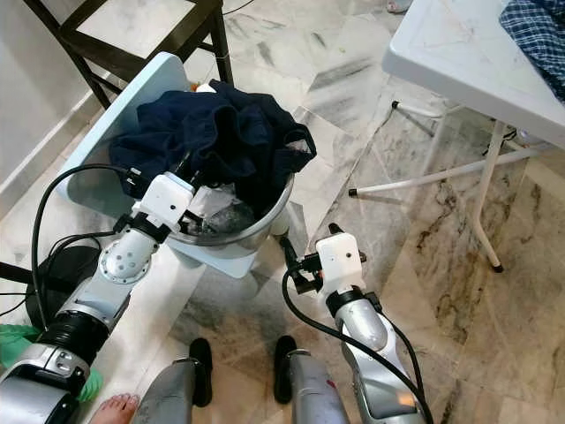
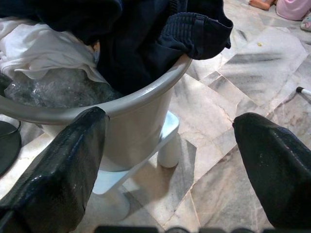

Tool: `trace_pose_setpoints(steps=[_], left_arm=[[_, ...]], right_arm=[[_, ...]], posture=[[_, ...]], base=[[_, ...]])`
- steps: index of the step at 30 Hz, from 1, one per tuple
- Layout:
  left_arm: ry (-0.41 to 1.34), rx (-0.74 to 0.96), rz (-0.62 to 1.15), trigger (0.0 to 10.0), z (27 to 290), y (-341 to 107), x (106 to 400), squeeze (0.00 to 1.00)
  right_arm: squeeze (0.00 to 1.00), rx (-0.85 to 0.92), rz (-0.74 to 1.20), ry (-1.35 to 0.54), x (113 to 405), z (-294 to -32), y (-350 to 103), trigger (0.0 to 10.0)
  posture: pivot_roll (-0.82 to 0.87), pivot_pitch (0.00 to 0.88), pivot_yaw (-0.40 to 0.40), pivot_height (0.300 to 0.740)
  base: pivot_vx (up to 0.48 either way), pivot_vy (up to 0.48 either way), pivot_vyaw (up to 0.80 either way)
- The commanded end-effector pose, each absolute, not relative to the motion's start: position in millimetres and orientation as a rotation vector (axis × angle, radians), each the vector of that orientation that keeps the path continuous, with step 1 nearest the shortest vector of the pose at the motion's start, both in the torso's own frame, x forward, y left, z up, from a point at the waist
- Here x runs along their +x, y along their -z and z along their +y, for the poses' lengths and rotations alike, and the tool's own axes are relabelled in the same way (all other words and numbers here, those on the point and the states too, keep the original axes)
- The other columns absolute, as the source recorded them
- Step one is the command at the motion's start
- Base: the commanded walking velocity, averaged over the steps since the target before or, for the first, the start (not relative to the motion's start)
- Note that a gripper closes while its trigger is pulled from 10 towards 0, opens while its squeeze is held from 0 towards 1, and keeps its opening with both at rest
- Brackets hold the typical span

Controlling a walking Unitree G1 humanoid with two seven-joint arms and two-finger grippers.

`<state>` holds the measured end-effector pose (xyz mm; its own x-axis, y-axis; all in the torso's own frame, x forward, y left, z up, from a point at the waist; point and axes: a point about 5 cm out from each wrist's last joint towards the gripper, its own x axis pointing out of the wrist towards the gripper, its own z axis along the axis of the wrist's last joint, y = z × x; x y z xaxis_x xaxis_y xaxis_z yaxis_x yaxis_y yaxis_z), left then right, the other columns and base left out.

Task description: Hang hanger

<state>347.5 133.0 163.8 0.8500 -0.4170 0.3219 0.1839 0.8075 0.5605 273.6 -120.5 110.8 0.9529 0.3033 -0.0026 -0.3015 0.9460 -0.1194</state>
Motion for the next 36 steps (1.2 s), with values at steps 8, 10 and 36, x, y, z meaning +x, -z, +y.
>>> trace_pose_setpoints(steps=[8,10,36], left_arm=[[0.374,0.573,-0.423,9.7,140.6,-160.3,341.3,0.0],[0.385,0.583,-0.431,1.7,141.8,-162.4,340.9,0.0],[0.457,0.481,-0.529,0.0,135.2,-204.0,315.2,0.0]], right_arm=[[0.0,-0.123,0.022,-0.314,271.0,-121.5,-100.5,10.0],[0.0,-0.123,0.022,-0.314,271.4,-121.5,-100.5,10.0],[0.0,-0.102,0.013,-0.292,279.5,-126.0,-100.0,10.0]], posture=[[0.02,0.392,-0.058,0.74],[0.02,0.391,-0.058,0.74],[0.07,0.328,-0.046,0.74]], base=[[0.0,0.0,0.0],[0.0,0.0,0.0],[0.0,0.0,0.0]])
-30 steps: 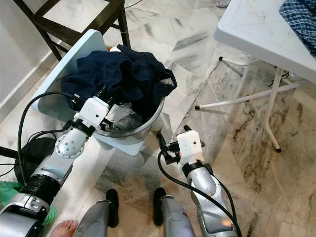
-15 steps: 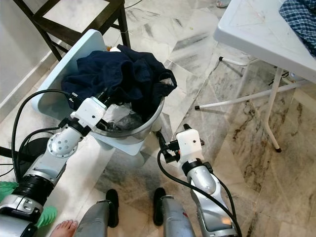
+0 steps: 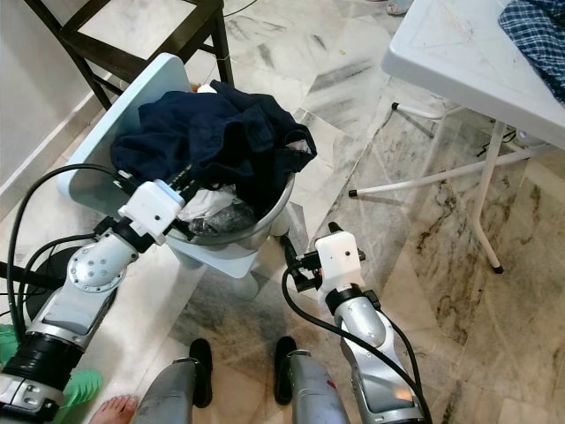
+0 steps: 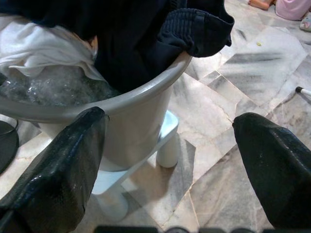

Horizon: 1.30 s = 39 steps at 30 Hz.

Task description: Hang hanger

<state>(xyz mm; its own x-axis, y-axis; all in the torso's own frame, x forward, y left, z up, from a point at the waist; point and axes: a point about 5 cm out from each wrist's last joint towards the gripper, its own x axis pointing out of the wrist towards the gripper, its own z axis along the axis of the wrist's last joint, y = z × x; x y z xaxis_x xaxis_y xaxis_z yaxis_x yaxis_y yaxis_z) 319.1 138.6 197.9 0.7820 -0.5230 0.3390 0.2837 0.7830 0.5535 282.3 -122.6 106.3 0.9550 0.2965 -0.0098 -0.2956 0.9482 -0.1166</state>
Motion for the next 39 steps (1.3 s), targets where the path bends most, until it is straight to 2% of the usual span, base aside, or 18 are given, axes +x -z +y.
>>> trace_pose_setpoints(steps=[1,5,10,15,22,23,24,25,28,32,39], left_arm=[[0.454,0.473,-0.546,0.0,133.3,-209.4,314.2,0.0],[0.393,0.42,-0.588,0.0,126.5,-231.9,313.9,0.0],[0.327,0.318,-0.47,0.0,130.2,-207.5,311.3,0.0],[0.283,0.297,-0.38,0.0,134.9,-181.3,307.3,0.0],[0.239,0.304,-0.368,0.0,137.8,-180.8,295.6,0.0],[0.205,0.259,-0.329,7.2,137.6,-179.0,293.9,0.0],[0.205,0.259,-0.329,7.2,137.6,-179.0,293.9,0.0],[0.19,0.249,-0.325,10.0,137.0,-178.3,291.6,0.0],[0.21,0.245,-0.299,10.0,134.6,-169.8,289.3,0.0],[0.178,0.236,-0.293,10.0,139.1,-169.1,286.3,0.0],[0.198,0.186,-0.252,10.0,136.3,-165.9,290.1,0.0]], right_arm=[[0.0,-0.1,0.012,-0.292,280.5,-126.1,-100.3,10.0],[0.0,-0.086,-0.001,-0.294,288.2,-125.3,-103.2,10.0],[0.0,-0.074,-0.012,-0.272,295.1,-126.4,-103.9,10.0],[0.0,-0.044,-0.023,-0.258,295.0,-123.2,-104.5,10.0],[0.0,0.079,-0.031,-0.259,297.5,-119.1,-105.8,10.0],[0.0,0.102,-0.035,-0.266,300.7,-121.7,-108.2,10.0],[0.0,0.102,-0.035,-0.266,300.7,-121.7,-108.2,10.0],[0.0,0.111,-0.031,-0.275,303.3,-123.4,-107.8,10.0],[0.0,0.093,-0.005,-0.269,308.7,-126.6,-102.3,10.0],[0.0,0.152,-0.023,-0.221,317.6,-129.6,-112.9,10.0],[0.0,0.165,-0.034,-0.206,319.8,-129.3,-111.9,10.0]], posture=[[0.07,0.328,-0.046,0.74],[0.1,0.294,-0.041,0.74],[0.09,0.26,-0.035,0.74],[0.1,0.253,-0.031,0.74],[0.18,0.231,-0.052,0.74],[0.19,0.242,-0.052,0.74],[0.19,0.242,-0.052,0.74],[0.2,0.251,-0.048,0.74],[0.21,0.252,-0.06,0.74],[0.21,0.246,-0.089,0.74],[0.21,0.255,-0.081,0.74]], base=[[0.0,0.0,0.0],[0.0,0.0,0.0],[0.0,0.0,0.0],[0.0,0.0,0.0],[0.0,0.0,0.0],[0.0,0.0,0.0],[0.0,0.0,0.0],[0.0,0.0,0.0],[0.0,0.0,0.0],[0.0,0.0,-0.79],[0.0,0.0,-0.8]])
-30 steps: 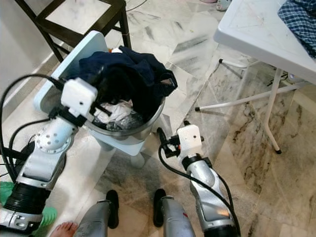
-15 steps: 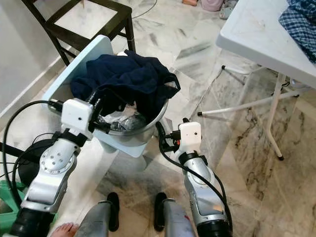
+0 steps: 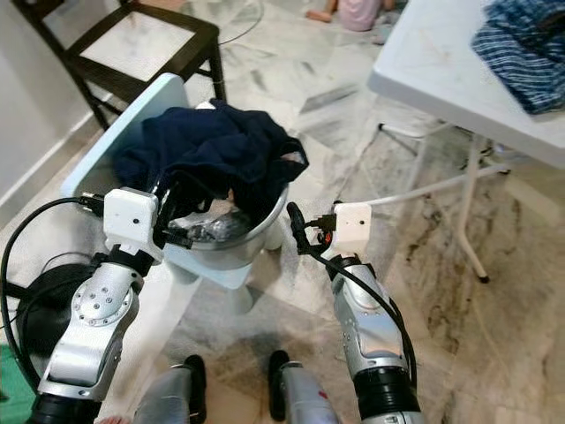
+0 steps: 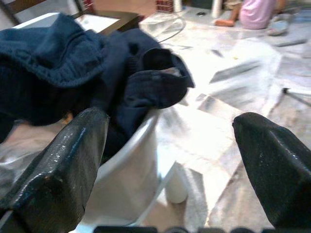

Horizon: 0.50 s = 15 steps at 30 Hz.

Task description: Hang hanger

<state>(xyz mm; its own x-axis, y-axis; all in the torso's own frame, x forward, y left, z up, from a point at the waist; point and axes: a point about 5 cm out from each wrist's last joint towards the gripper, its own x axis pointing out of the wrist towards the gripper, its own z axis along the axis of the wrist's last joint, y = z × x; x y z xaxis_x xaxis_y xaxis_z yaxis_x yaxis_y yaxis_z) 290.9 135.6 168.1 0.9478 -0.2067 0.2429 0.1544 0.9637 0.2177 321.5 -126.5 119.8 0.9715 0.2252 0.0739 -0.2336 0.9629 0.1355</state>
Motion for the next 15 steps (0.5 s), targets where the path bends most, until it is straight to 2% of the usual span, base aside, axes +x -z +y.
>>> trace_pose_setpoints(steps=[1,4,10,15], left_arm=[[0.201,0.185,-0.253,10.0,136.4,-166.3,290.5,0.0],[0.218,0.184,-0.255,10.0,136.0,-166.9,291.4,0.0],[0.262,0.186,-0.252,10.0,132.4,-170.2,296.2,0.0],[0.285,0.184,-0.266,10.0,129.0,-175.6,300.4,0.0]], right_arm=[[0.0,0.172,-0.036,-0.196,319.9,-129.5,-111.7,10.0],[0.0,0.184,-0.038,-0.181,320.1,-129.1,-111.3,10.0],[0.0,0.195,-0.045,-0.153,318.8,-129.6,-109.5,10.0],[0.0,0.211,-0.055,-0.129,320.5,-131.3,-110.4,10.0]], posture=[[0.21,0.255,-0.074,0.74],[0.21,0.252,-0.066,0.74],[0.2,0.244,-0.037,0.74],[0.2,0.236,-0.027,0.74]], base=[[0.0,0.0,-0.8],[0.0,0.0,-0.8],[0.341,0.0,-0.8],[0.362,-0.265,-0.8]])
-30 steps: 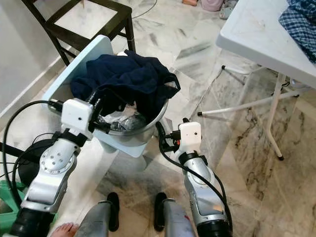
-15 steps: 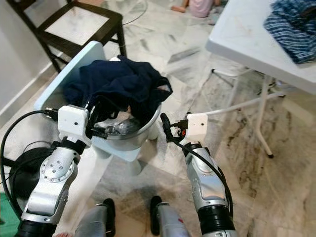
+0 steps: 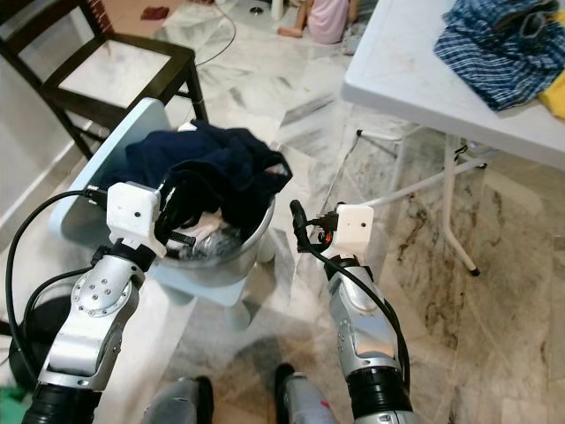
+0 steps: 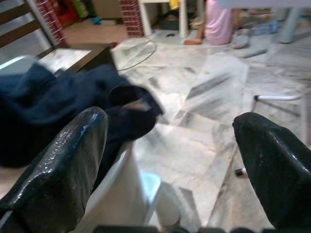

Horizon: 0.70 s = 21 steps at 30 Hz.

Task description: Hang hanger

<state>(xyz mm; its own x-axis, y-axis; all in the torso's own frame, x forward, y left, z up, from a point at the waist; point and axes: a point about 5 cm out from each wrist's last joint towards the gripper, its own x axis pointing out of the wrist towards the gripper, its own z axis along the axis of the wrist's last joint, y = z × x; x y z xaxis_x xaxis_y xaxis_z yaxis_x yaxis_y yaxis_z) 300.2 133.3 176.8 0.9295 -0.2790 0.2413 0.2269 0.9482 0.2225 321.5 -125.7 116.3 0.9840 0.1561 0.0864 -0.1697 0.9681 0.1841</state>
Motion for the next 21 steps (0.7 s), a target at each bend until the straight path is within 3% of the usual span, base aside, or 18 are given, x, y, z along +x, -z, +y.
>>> trace_pose_setpoints(steps=[1,17,21], left_arm=[[0.285,0.184,-0.266,10.0,129.0,-175.6,300.4,0.0],[0.326,0.189,-0.274,10.0,123.1,-179.8,310.3,0.0],[0.318,0.182,-0.264,10.0,122.5,-177.6,311.6,0.0]], right_arm=[[0.0,0.211,-0.055,-0.129,320.5,-131.3,-110.4,10.0],[0.0,0.221,-0.086,-0.086,328.1,-135.4,-114.2,10.0],[0.0,0.221,-0.087,-0.082,329.0,-136.6,-114.3,10.0]], posture=[[0.2,0.236,-0.027,0.74],[0.19,0.197,-0.005,0.74],[0.19,0.19,-0.008,0.74]], base=[[0.364,-0.311,-0.8],[0.31,-0.356,-0.8],[0.0,0.0,-0.38]])
